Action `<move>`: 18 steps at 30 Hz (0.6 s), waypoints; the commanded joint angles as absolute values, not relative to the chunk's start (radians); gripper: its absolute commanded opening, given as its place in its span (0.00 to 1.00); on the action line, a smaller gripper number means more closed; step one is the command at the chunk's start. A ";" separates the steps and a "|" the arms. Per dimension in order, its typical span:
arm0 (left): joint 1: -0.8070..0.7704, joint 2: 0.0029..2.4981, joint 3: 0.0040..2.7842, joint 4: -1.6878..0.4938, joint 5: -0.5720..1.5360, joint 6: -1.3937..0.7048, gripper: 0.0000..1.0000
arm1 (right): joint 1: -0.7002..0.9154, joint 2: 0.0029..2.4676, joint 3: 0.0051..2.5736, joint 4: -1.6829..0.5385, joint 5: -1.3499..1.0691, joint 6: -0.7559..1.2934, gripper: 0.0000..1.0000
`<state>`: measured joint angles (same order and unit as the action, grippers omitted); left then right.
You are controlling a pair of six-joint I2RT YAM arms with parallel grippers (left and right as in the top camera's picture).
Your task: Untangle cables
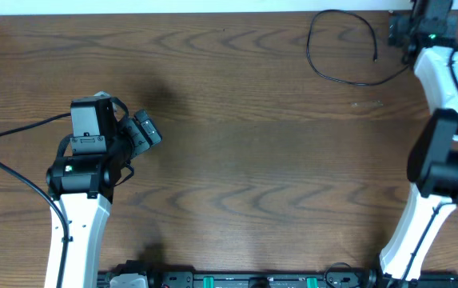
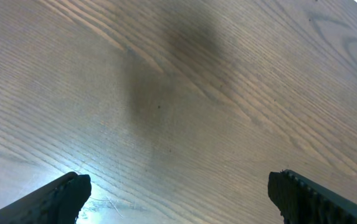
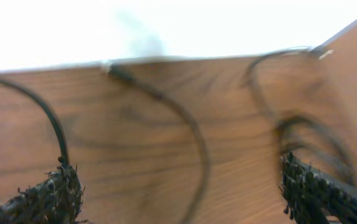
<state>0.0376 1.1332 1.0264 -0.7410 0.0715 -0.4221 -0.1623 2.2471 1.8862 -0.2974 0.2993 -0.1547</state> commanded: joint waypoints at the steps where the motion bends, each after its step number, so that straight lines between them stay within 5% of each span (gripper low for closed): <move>1: 0.042 1.130 1.033 -0.744 0.059 -0.424 0.98 | -0.171 2.051 1.897 -0.342 0.332 -0.165 0.99; 18: 0.042 1.130 1.033 -0.744 0.059 -0.424 0.98 | -0.215 1.620 1.832 -0.646 -0.078 -0.162 0.99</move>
